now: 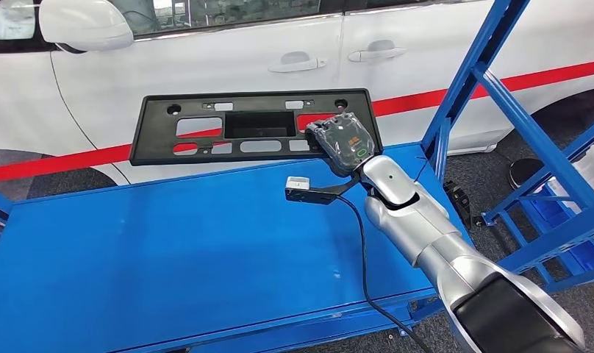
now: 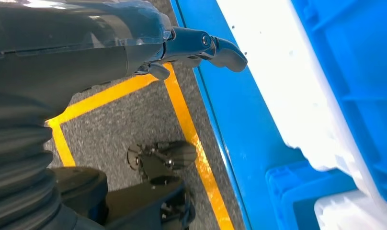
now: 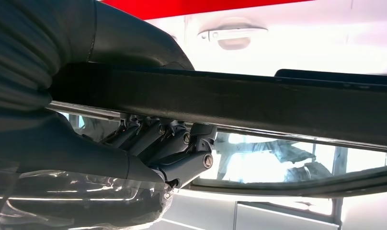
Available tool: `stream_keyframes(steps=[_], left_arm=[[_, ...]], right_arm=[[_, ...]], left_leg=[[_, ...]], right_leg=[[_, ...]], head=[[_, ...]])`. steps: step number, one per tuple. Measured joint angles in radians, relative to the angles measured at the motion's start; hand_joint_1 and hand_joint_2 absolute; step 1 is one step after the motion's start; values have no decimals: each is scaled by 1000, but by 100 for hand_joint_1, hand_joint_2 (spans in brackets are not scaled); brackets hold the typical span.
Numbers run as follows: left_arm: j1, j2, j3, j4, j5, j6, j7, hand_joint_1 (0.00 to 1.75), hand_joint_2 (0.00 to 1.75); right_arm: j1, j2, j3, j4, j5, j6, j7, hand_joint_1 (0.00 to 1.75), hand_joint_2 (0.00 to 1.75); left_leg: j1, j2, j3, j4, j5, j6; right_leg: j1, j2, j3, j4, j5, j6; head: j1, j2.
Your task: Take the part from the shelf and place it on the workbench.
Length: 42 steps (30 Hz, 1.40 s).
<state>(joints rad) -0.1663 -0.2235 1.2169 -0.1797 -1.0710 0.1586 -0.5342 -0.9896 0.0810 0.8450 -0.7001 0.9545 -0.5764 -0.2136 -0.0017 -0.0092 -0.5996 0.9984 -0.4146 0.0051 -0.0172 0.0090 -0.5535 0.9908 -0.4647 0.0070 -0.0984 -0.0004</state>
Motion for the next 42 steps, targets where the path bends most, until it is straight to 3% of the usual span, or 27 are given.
stream_keyframes(steps=[6, 10, 12, 14, 15, 16, 17, 20, 22, 25, 27, 30, 31, 32, 33, 35, 37, 40, 42], left_arm=[[-3, 0, -5, 0, -7, 31, 6, 0, 175], [-3, 0, -9, 0, -8, 49, 8, 0, 175], [-4, 0, -12, 0, -9, 56, 8, 0, 175], [-4, 0, -16, 0, -9, 60, 9, 0, 175], [-4, 1, -17, 0, -10, 61, 10, 0, 175], [-4, 1, -18, 0, -10, 62, 11, 0, 175], [-4, 1, -19, 0, -10, 63, 12, 0, 175], [-5, 2, -21, 0, -10, 64, 13, 0, 175], [-7, 2, -23, 0, -10, 67, 14, 0, 175], [-7, 2, -24, 0, -10, 70, 16, 0, 175], [-6, 3, -25, 0, -11, 71, 19, 0, 175], [-5, 3, -26, 0, -15, 73, 23, 0, 175], [-5, 3, -26, 0, -17, 74, 23, 0, 175], [-4, 3, -27, 0, -17, 74, 23, 0, 175], [-4, 3, -27, 0, -18, 74, 23, 0, 175], [-5, 3, -27, 0, -18, 75, 23, 0, 175], [-5, 4, -28, 0, -18, 76, 23, 0, 175], [-4, 5, -28, 0, -18, 80, 24, 0, 175], [-3, 5, -29, 0, -19, 82, 26, 0, 175]], right_arm=[[0, 0, 0, 11, -13, 1, -18, 175, 175], [-2, 5, 0, 23, -29, 1, -31, 175, 175], [-2, 7, 0, 30, -36, -1, -33, 175, 175], [0, 7, 0, 39, -40, -5, -37, 175, 175], [3, 7, 0, 44, -41, -6, -39, 175, 175], [5, 7, 1, 49, -41, -6, -40, 175, 175], [7, 7, 1, 54, -41, -6, -41, 175, 175], [1, 15, 3, 66, -46, -7, -51, 175, 175], [-8, 25, 4, 74, -55, -8, -61, 175, 175], [-18, 37, 5, 88, -63, -11, -67, 175, 175], [-24, 43, 6, 95, -68, -13, -71, 175, 175], [-30, 51, 6, 109, -76, -18, -78, 175, 175], [-31, 53, 7, 114, -77, -18, -80, 175, 175], [-31, 54, 7, 118, -77, -19, -80, 175, 175], [-31, 56, 8, 123, -77, -19, -81, 175, 175], [-35, 60, 11, 129, -77, -19, -81, 175, 175], [-39, 64, 13, 133, -77, -20, -82, 175, 175], [-42, 69, 16, 139, -79, -21, -82, 175, 175], [-42, 70, 18, 142, -79, -23, -81, 175, 175]], left_leg=[[-4, 0, -3, 6, -4, 7], [1, 1, 0, -2, 3, 21], [5, 2, 4, -12, 10, 30], [3, 2, 2, -11, 11, 33], [2, 2, 1, -10, 11, 33], [1, 1, 0, -8, 11, 33], [2, 0, -1, -5, 10, 32], [1, -1, -9, 11, 3, 21], [-1, -1, -17, 20, 2, 10], [-1, -1, -25, 23, 5, -8], [2, 1, -43, 65, -33, -22], [10, 3, -108, 247, -142, -38], [12, 3, -119, 290, -158, -41], [13, 3, -113, 299, -154, -43], [14, 3, -87, 265, -133, -44], [14, 4, -2, 128, -85, -39], [10, 2, 51, 34, -63, -28], [8, 1, 50, 17, -51, -7], [11, 3, 40, 9, -34, 12]], right_leg=[[-7, 0, 0, 0, -1, 10], [-7, 0, -3, 7, -8, 20], [-6, -2, -34, 77, -54, 21], [-6, -3, -100, 214, -117, 20], [-6, -4, -130, 272, -132, 21], [-6, -4, -146, 298, -127, 21], [-6, -4, -143, 285, -103, 19], [-5, -3, -64, 104, -6, 11], [1, -3, -41, 47, 8, 5], [1, -5, -47, 39, 15, -11], [-3, -9, -52, 32, 26, -26], [-3, -12, -67, 31, 38, -34], [-3, -13, -73, 33, 42, -34], [-3, -14, -79, 34, 46, -32], [-3, -14, -84, 35, 50, -30], [-3, -14, -92, 38, 57, -24], [-1, -13, -97, 38, 65, -13], [0, -13, -101, 34, 79, 7], [-1, -12, -116, 65, 46, 16]], head=[[0, 0], [0, 0], [0, 0], [0, 0], [0, 0], [0, 0], [0, 0], [0, 0], [0, 0], [0, 0], [0, 0], [0, 0], [0, 0], [0, 0], [0, 0], [0, 0], [0, 0], [0, 0], [0, 0]])
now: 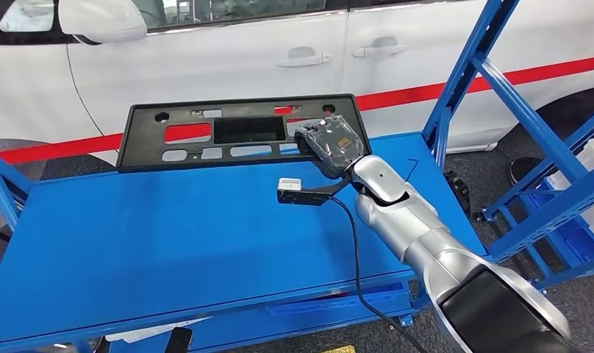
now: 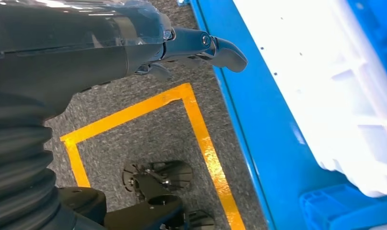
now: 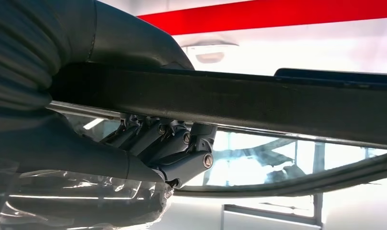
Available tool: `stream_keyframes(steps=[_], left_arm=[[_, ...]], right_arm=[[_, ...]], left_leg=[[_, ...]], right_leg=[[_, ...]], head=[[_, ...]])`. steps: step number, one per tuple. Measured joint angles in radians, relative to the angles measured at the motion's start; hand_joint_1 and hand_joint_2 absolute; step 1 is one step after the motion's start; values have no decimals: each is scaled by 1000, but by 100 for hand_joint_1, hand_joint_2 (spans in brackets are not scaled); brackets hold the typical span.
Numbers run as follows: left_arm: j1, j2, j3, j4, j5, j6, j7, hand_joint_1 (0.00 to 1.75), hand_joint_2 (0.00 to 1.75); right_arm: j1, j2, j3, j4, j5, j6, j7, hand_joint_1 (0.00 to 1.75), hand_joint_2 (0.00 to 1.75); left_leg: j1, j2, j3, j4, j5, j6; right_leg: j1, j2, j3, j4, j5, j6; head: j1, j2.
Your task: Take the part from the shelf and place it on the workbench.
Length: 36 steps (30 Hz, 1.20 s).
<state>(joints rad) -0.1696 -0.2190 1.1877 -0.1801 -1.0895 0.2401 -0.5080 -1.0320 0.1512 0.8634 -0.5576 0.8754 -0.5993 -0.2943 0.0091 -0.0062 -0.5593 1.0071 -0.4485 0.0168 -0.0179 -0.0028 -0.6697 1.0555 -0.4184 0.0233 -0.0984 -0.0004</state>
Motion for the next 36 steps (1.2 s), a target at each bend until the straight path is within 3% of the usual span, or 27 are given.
stream_keyframes(steps=[3, 4, 5, 6, 9, 11, 13, 15, 18, 19, 20, 21, 22, 24, 26, 29, 30, 31, 33, 34, 35, 36], left_arm=[[0, 0, -3, 0, 0, 2, 5, 0, 175], [0, 0, -4, 0, 0, 2, 6, 0, 175], [1, 0, -4, 0, -1, 3, 8, 0, 175], [1, 1, -5, 0, -1, 3, 10, 0, 175], [1, 0, -6, 0, -2, 3, 10, 0, 175], [2, -1, -7, 0, -3, 5, 9, 0, 175], [6, -1, -8, 0, -3, 8, 8, 0, 175], [10, -1, -10, 0, -3, 9, 7, 0, 175], [14, 0, -12, 0, -3, 9, 6, 0, 175], [14, 1, -13, 0, -3, 9, 6, 0, 175], [15, 2, -13, 0, -3, 9, 6, 0, 175], [16, 3, -13, 0, -3, 9, 7, 0, 175], [17, 4, -14, 0, -3, 9, 8, 0, 175], [18, 5, -15, 0, -3, 10, 11, 0, 175], [20, 6, -15, 0, -2, 11, 12, 0, 175], [27, 7, -15, 0, 0, 12, 12, 0, 175], [29, 7, -15, 0, 1, 12, 11, 0, 175], [30, 7, -15, 0, 1, 12, 9, 0, 175], [31, 7, -15, 0, 2, 11, 6, 0, 175], [32, 7, -15, 0, 2, 11, 5, 0, 175], [33, 7, -15, 0, 1, 11, 4, 0, 175], [34, 7, -15, 0, 1, 10, 4, 0, 175]], right_arm=[[0, 1, 5, 5, 0, -1, 4, 175, 175], [1, 2, 7, 7, 0, -1, 6, 175, 175], [1, 3, 10, 9, 1, -1, 7, 175, 175], [1, 6, 13, 10, 2, -1, 9, 175, 175], [1, 14, 20, 11, 4, -2, 13, 175, 175], [1, 18, 24, 10, 5, -4, 13, 175, 175], [3, 19, 29, 11, 6, -6, 14, 175, 175], [5, 21, 33, 11, 8, -10, 15, 175, 175], [13, 26, 38, 11, 12, -14, 18, 175, 175], [18, 27, 40, 11, 15, -15, 20, 175, 175], [25, 27, 41, 11, 19, -15, 23, 175, 175], [32, 27, 43, 11, 23, -16, 27, 175, 175], [38, 27, 45, 10, 26, -16, 30, 175, 175], [44, 27, 49, 9, 31, -17, 35, 175, 175], [48, 28, 53, 7, 34, -18, 39, 175, 175], [55, 28, 55, 4, 41, -19, 42, 175, 175], [57, 28, 55, 3, 44, -20, 44, 175, 175], [59, 28, 56, 1, 47, -19, 48, 175, 175], [64, 27, 56, -6, 56, -19, 59, 175, 175], [67, 27, 56, -10, 61, -18, 63, 175, 175], [71, 26, 57, -14, 65, -17, 66, 175, 175], [76, 25, 57, -17, 70, -15, 68, 175, 175]], left_leg=[[-3, 1, -27, -3, 24, 16], [-6, 1, -38, -1, 30, 18], [-8, 1, -48, 1, 37, 19], [-11, 1, -58, 3, 42, 19], [-18, 0, -79, 11, 56, 14], [-17, 1, -86, 11, 66, 4], [-16, 1, -89, 7, 78, -7], [-16, 0, -103, 26, 55, -18], [-5, 0, -153, 185, -69, -37], [1, 0, -166, 243, -97, -43], [6, 1, -166, 277, -104, -50], [11, 1, -151, 277, -92, -56], [15, 2, -117, 241, -67, -61], [21, 2, -23, 109, -37, -68], [18, -1, 30, 23, -40, -59], [13, -3, 22, 12, -31, -29], [13, -1, 15, 10, -22, -16], [14, 1, 6, 7, -11, -5], [11, 2, -18, 7, 9, 8], [8, 2, -31, 7, 19, 10], [6, 2, -43, 8, 28, 11], [3, 2, -56, 9, 37, 12]], right_leg=[[0, 1, -62, 174, -121, 5], [0, 2, -75, 226, -145, 5], [0, 1, -72, 248, -149, 4], [2, 2, -52, 233, -137, 1], [13, 2, 79, 42, -82, -23], [21, 1, 119, -29, -71, -32], [20, -1, 116, -41, -56, -37], [13, -6, 109, -56, -36, -49], [8, -10, 83, -63, -7, -57], [7, -10, 71, -62, 1, -55], [6, -11, 60, -61, 9, -52], [4, -11, 49, -58, 16, -49], [1, -11, 37, -55, 22, -44], [-2, -11, 15, -42, 33, -32], [-2, -10, 2, -33, 43, -18], [-4, -8, -5, -33, 57, 3], [-6, -8, -12, -20, 41, 8], [-7, -6, -26, 12, 7, 12], [-7, -4, -66, 133, -90, 16], [-6, -3, -83, 201, -126, 17], [-5, -2, -89, 247, -139, 17], [-4, -2, -79, 262, -131, 14]], head=[[0, 0], [0, 0], [0, 0], [0, 0], [0, 0], [0, 0], [0, 0], [0, 0], [0, 0], [0, 0], [0, 0], [0, 0], [0, 0], [0, 0], [0, 0], [0, 0], [1, 0], [1, 0], [1, 0], [1, 0], [1, 0], [1, 0]])
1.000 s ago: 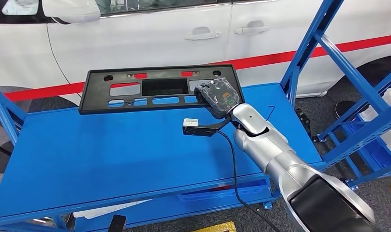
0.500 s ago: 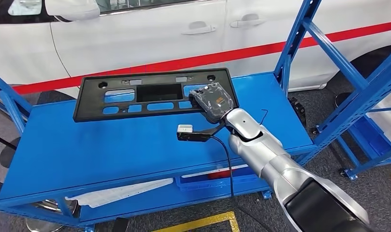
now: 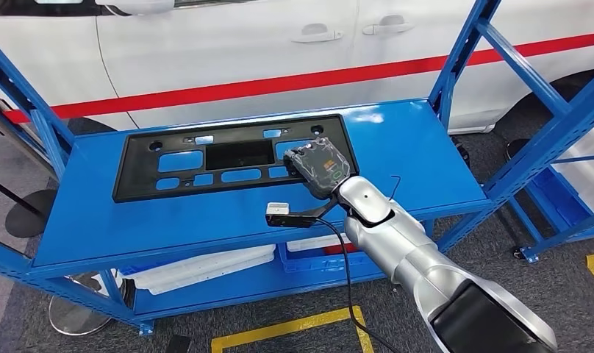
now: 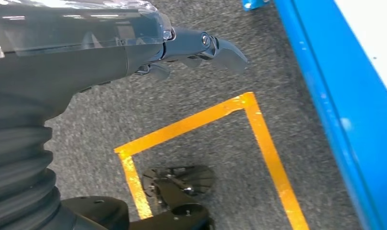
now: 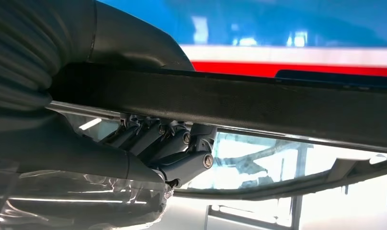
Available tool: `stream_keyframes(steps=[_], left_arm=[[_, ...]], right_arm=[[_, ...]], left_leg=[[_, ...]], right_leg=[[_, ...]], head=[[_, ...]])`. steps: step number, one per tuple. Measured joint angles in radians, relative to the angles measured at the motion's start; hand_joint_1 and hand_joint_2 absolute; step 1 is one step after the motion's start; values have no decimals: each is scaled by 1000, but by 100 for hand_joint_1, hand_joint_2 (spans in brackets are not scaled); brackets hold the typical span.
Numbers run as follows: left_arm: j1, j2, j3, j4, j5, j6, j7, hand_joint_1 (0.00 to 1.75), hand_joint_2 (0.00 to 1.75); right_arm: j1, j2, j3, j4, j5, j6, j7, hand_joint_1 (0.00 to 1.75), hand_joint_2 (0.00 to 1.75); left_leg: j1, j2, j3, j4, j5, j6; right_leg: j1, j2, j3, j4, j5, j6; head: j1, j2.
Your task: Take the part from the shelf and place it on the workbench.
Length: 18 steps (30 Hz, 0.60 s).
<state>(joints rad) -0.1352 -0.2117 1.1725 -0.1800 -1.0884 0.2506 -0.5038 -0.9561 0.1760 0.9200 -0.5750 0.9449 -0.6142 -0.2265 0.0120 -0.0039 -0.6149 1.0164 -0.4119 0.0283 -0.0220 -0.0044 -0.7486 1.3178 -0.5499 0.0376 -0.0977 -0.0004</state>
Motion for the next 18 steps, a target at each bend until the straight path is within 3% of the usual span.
stream_keyframes(steps=[1, 3, 4, 6, 8, 9, 10, 12, 13, 14, 15, 16, 18], left_arm=[[1, 0, 0, 0, 0, 0, 0, 0, 175], [2, 0, 0, 0, -1, 0, 1, 0, 175], [2, -1, 0, 0, -1, 0, 1, 0, 175], [2, -1, 0, 0, -1, 0, 2, 0, 175], [4, 0, 0, 0, -1, 0, 2, 0, 175], [6, 0, 0, 0, -1, 0, 2, 0, 175], [8, 1, 0, 0, -1, 0, 2, 0, 175], [11, 3, 0, 0, -1, -1, 1, 0, 175], [11, 4, 0, 0, -1, -3, 1, 0, 175], [11, 6, 0, 0, -1, -5, 1, 0, 175], [12, 7, 0, 0, -2, -6, 1, 0, 175], [12, 8, 0, 0, -3, -8, 1, 0, 175], [11, 11, -1, 0, -4, -9, 2, 0, 175]], right_arm=[[4, -1, 0, -4, 4, 2, 1, 175, 175], [6, -2, 0, -14, 9, 4, 2, 175, 175], [5, -2, 0, -20, 10, 4, 2, 175, 175], [4, -3, 0, -29, 10, 4, 2, 175, 175], [5, -4, -1, -31, 10, 4, 1, 175, 175], [6, -5, -1, -31, 11, 4, 1, 175, 175], [7, -5, -1, -31, 11, 4, 1, 175, 175], [8, -6, 0, -32, 11, 4, 2, 175, 175], [10, -6, -1, -33, 11, 4, 2, 175, 175], [12, -7, -1, -33, 12, 4, 3, 175, 175], [15, -8, -1, -33, 13, 4, 4, 175, 175], [18, -9, -1, -33, 15, 3, 5, 175, 175], [20, -11, -1, -33, 21, 3, 8, 175, 175]], left_leg=[[-3, 0, -12, 1, 9, -1], [-8, -1, -31, 3, 24, -4], [-9, -1, -37, 3, 32, -8], [-9, 0, -44, 1, 47, -19], [-6, 0, -47, -4, 59, -32], [-5, -1, -53, 3, 48, -38], [-4, -1, -63, 26, 20, -43], [0, -1, -96, 133, -74, -54], [1, -1, -111, 201, -114, -60], [3, -1, -119, 255, -135, -65], [5, 0, -113, 279, -132, -69], [7, 0, -89, 267, -112, -71], [10, 1, 2, 151, -74, -73]], right_leg=[[1, 0, 29, -23, 22, -5], [9, 2, 126, -150, 56, -23], [13, 2, 172, -218, 58, -30], [21, 2, 214, -294, 52, -40], [21, -1, 209, -308, 68, -46], [19, -3, 204, -314, 78, -53], [15, -6, 197, -320, 90, -60], [13, -8, 175, -323, 112, -69], [13, -8, 162, -323, 122, -70], [13, -8, 149, -321, 132, -68], [13, -9, 135, -320, 142, -66], [13, -9, 121, -317, 151, -63], [11, -9, 95, -307, 166, -55]], head=[[0, 0], [0, 0], [0, 0], [-1, 0], [-1, 0], [-1, 0], [-1, 0], [-1, 0], [-1, 0], [-1, 0], [-1, 0], [-1, 0], [-1, 0]])
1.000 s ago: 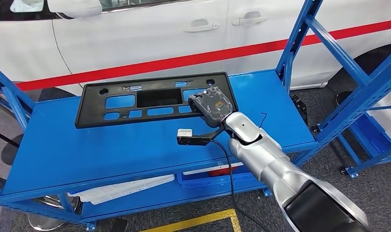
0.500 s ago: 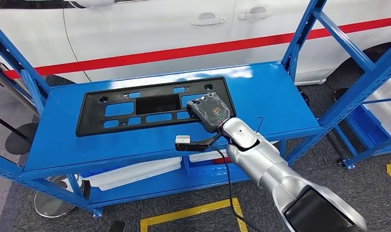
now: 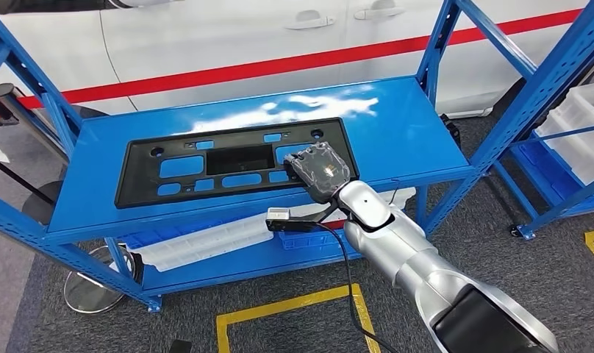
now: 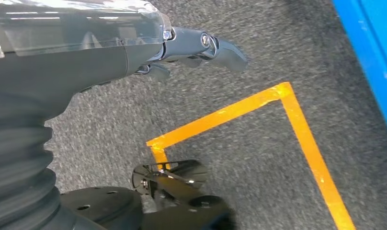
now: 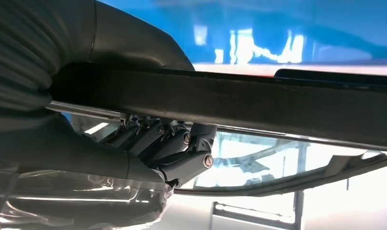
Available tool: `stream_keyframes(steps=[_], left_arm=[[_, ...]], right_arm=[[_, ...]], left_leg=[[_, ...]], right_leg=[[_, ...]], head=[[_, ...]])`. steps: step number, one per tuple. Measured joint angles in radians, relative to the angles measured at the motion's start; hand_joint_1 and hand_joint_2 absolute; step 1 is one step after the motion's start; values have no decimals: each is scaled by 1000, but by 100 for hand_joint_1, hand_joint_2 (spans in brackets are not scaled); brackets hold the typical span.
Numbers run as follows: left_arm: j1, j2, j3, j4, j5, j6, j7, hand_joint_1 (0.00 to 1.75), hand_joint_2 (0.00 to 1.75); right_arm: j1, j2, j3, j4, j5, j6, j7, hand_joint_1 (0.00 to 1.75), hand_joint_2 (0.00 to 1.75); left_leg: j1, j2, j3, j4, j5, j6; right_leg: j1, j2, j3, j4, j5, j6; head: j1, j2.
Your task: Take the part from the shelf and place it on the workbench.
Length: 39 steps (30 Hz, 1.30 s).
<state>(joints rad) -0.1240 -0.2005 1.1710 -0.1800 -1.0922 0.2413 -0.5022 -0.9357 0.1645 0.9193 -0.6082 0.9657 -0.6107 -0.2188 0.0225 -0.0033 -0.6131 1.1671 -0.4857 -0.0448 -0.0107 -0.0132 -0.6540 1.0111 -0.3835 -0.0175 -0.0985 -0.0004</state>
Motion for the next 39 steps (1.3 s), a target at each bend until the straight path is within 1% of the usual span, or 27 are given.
stream_keyframes(steps=[2, 3, 5, 6, 7, 8, 10, 11, 12, 13, 15, 17, 18, 19, 22, 26, 27, 28, 30, 31, 32, 33, 34, 35, 36, 37, 39], left_arm=[[-1, 1, -1, 0, 0, -1, 0, 0, 175], [-1, 1, -1, 0, 0, -1, 1, 0, 175], [0, 2, -1, 0, 0, -2, 1, 0, 175], [0, 2, -2, 0, -1, -2, 1, 0, 175], [0, 2, -2, 0, -1, -3, 2, 0, 175], [-1, 2, -2, 0, -2, -5, 2, 0, 175], [-2, 2, -3, 0, -3, -7, 3, 0, 175], [-2, 2, -3, 0, -3, -8, 3, 0, 175], [-2, 2, -3, 0, -3, -8, 4, 0, 175], [-2, 2, -3, 0, -2, -8, 4, 0, 175], [-3, 2, -3, 0, -1, -8, 6, 0, 175], [-4, 1, -3, 0, 1, -7, 7, 0, 175], [-4, 1, -3, 0, 2, -5, 7, 0, 175], [-5, 1, -3, 0, 2, -3, 7, 0, 175], [-2, 1, -3, 0, 4, 1, 9, 0, 175], [-1, 1, -2, 0, 5, 2, 10, 0, 175], [0, 1, -2, 0, 6, 3, 10, 0, 175], [1, 2, -2, 0, 6, 3, 11, 0, 175], [3, 2, -2, 0, 6, 5, 12, 0, 175], [3, 2, -2, 0, 6, 6, 12, 0, 175], [2, 2, -2, 0, 6, 6, 12, 0, 175], [2, 2, -2, 0, 6, 6, 11, 0, 175], [0, 2, -2, 0, 5, 6, 10, 0, 175], [-2, 2, -2, 0, 4, 6, 10, 0, 175], [-4, 2, -2, 0, 2, 6, 9, 0, 175], [-5, 3, -3, 0, 1, 6, 10, 0, 175], [-5, 2, -3, 0, -1, 5, 10, 0, 175]], right_arm=[[0, -3, -1, 0, 4, 0, 3, 175, 175], [0, -4, -1, -1, 4, 0, 4, 175, 175], [1, -6, -2, -1, 4, 1, 6, 175, 175], [1, -8, -2, -1, 4, 1, 6, 175, 175], [2, -10, -2, -1, 4, 2, 6, 175, 175], [2, -12, -2, -1, 4, 3, 6, 175, 175], [3, -17, -2, -1, 4, 3, 8, 175, 175], [5, -20, -3, -1, 3, 3, 8, 175, 175], [7, -22, -3, -1, 2, 3, 8, 175, 175], [9, -25, -3, 0, 0, 3, 7, 175, 175], [10, -29, -5, 0, -5, 2, 3, 175, 175], [10, -30, -12, 0, -13, 1, -4, 175, 175], [10, -30, -16, 2, -16, 0, -8, 175, 175], [9, -31, -20, 4, -17, -1, -12, 175, 175], [10, -33, -26, 10, -18, -4, -18, 175, 175], [11, -32, -27, 13, -18, -5, -18, 175, 175], [11, -32, -27, 14, -18, -7, -18, 175, 175], [11, -31, -28, 16, -17, -10, -19, 175, 175], [14, -29, -33, 26, -14, -27, -17, 175, 175], [15, -29, -35, 31, -11, -35, -16, 175, 175], [17, -29, -38, 36, -9, -43, -14, 175, 175], [19, -29, -41, 38, -9, -48, -14, 175, 175], [20, -29, -44, 39, -9, -55, -14, 175, 175], [22, -29, -47, 39, -8, -62, -15, 175, 175], [25, -29, -50, 39, -8, -67, -15, 175, 175], [27, -29, -53, 39, -8, -72, -15, 175, 175], [33, -32, -58, 39, -8, -74, -17, 175, 175]], left_leg=[[-4, -2, 75, -116, -3, 12], [-7, -4, 88, -142, -12, 21], [-9, -4, 81, -147, -2, 41], [-8, -2, 76, -150, 6, 50], [-6, -1, 67, -153, 18, 60], [-4, 1, 56, -155, 29, 68], [-6, 2, 29, -154, 51, 75], [-6, 2, 15, -153, 61, 75], [-7, 2, 1, -152, 72, 74], [-8, 2, -13, -151, 81, 72], [-9, 1, -35, -148, 98, 67], [-11, 1, -47, -148, 114, 57], [-11, 1, -50, -150, 122, 51], [-11, 1, -52, -154, 131, 45], [-11, 0, -57, -161, 146, 30], [-9, -1, -62, -156, 135, 27], [-9, 0, -68, -143, 116, 26], [-8, 0, -81, -108, 80, 25], [-8, 0, -112, 45, -12, 19], [-8, 0, -108, 96, -30, 17], [-8, 0, -83, 105, -24, 17], [-8, 0, -36, 48, -1, 20], [-10, 0, 20, -28, 5, 26], [-13, 0, 64, -91, 2, 31], [-16, 0, 91, -136, -5, 36], [-19, -1, 102, -159, -12, 40], [-18, 0, 93, -168, 2, 51]], right_leg=[[1, 0, -18, 10, 13, 12], [2, 0, -22, 12, 19, 18], [1, 1, -26, 11, 33, 31], [0, 2, -32, 16, 25, 36], [-2, 4, -41, 36, 0, 40], [-3, 6, -56, 76, -42, 44], [-4, 9, -92, 202, -140, 49], [-4, 9, -104, 263, -165, 50], [-4, 9, -103, 299, -168, 51], [-4, 9, -85, 300, -151, 49], [-3, 10, 2, 201, -107, 41], [3, 13, 96, 64, -108, 29], [6, 14, 121, 22, -115, 25], [10, 14, 127, 4, -117, 21], [4, 10, 116, -5, -95, 4], [1, 7, 111, -9, -86, -2], [2, 6, 107, -9, -82, -6], [3, 5, 98, -10, -74, -11], [5, 5, 59, -7, -45, -18], [7, 4, 39, -5, -30, -17], [8, 4, 18, -2, -16, -16], [8, 4, 7, 1, -8, -14], [10, 5, -4, 5, -1, -10], [11, 4, -11, 8, 6, -5], [11, 3, -15, 9, 13, 0], [10, 3, -17, 9, 21, 7], [8, 3, -20, 7, 31, 19]], head=[[0, 0], [0, 0], [0, 0], [0, 0], [0, 0], [0, 0], [0, 0], [0, 0], [0, 0], [0, 0], [0, 0], [0, 0], [0, 0], [-1, 0], [-1, 0], [-1, 0], [-1, 0], [-1, 0], [-1, 0], [-1, 0], [-1, 0], [-1, 0], [-1, 0], [-1, 0], [-1, 0], [-1, 0], [-1, 0]])
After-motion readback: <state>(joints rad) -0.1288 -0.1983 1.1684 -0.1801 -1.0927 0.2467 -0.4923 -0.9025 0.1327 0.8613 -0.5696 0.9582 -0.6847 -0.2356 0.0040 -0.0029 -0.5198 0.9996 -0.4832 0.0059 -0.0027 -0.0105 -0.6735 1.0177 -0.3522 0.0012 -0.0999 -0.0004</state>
